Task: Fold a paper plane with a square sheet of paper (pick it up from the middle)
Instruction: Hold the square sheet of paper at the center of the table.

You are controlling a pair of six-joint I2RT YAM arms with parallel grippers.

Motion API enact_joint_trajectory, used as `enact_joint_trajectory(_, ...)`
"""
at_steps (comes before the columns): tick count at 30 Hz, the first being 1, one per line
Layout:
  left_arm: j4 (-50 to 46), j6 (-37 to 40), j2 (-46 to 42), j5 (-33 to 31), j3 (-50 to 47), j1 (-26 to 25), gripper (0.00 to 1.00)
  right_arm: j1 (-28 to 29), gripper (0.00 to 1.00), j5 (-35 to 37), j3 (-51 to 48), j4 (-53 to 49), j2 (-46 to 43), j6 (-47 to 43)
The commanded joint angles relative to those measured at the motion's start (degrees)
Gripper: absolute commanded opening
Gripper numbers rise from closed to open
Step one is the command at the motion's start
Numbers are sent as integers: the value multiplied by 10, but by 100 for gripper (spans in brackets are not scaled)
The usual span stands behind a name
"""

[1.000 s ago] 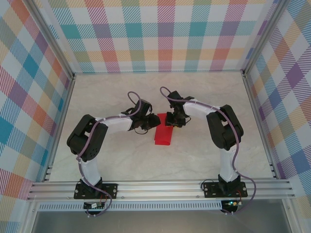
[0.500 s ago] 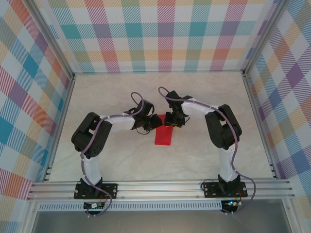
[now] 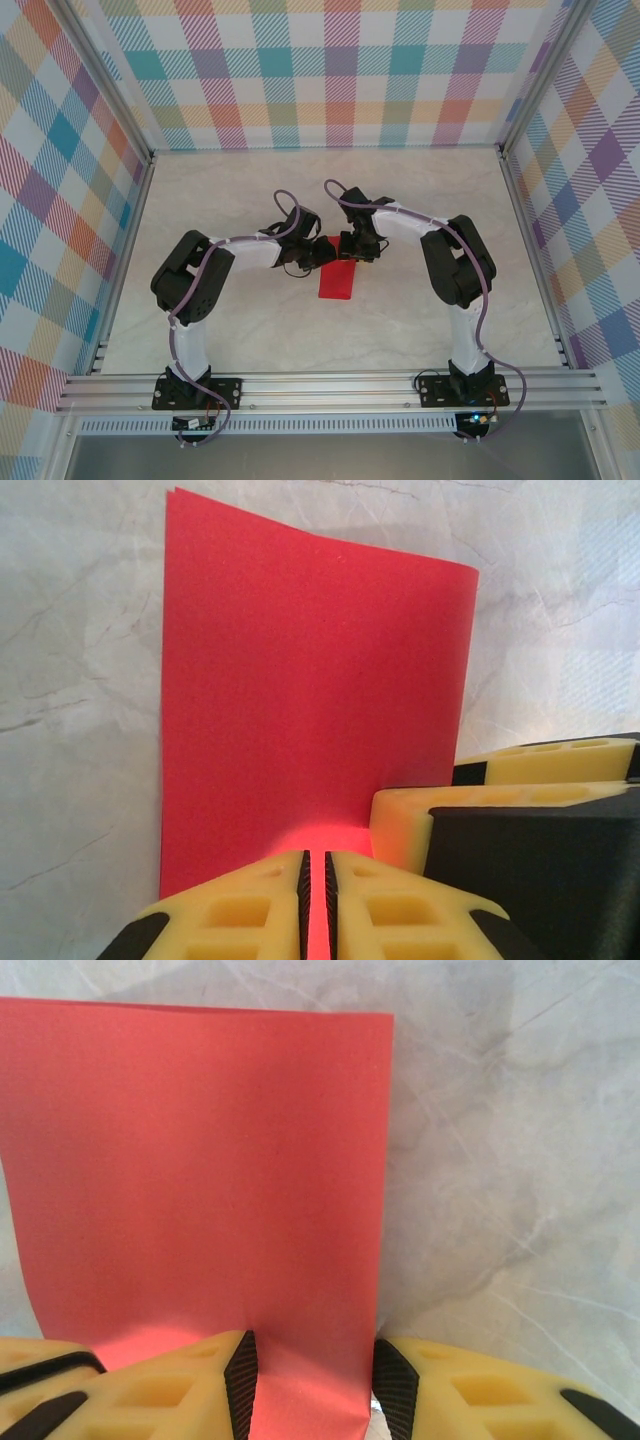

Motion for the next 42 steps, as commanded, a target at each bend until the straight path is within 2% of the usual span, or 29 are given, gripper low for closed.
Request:
enact_joint_trajectory(1, -25, 9, 14, -6, 12, -11, 15, -9, 42, 77, -32, -20, 67, 3)
enact_joint_trajectory(16, -57, 15, 24, -28, 5, -15, 13, -9, 42, 59, -32, -15, 49, 3)
enact_joint_trajectory(22, -71, 19, 27, -36, -6, -15, 12, -10, 45, 27, -35, -5, -26, 9)
enact_joint_trajectory(27, -68, 16, 30, -39, -15, -15, 11, -10, 55, 16, -43, -18, -97, 14)
enact_joint_trajectory(34, -68, 12, 34, -41, -16, -15, 10, -10, 59, -58, -103, 12, -147, 38)
enact_joint_trajectory(42, -61, 8, 37, -38, -16, -15, 9, -9, 57, -119, -141, 34, -134, 45)
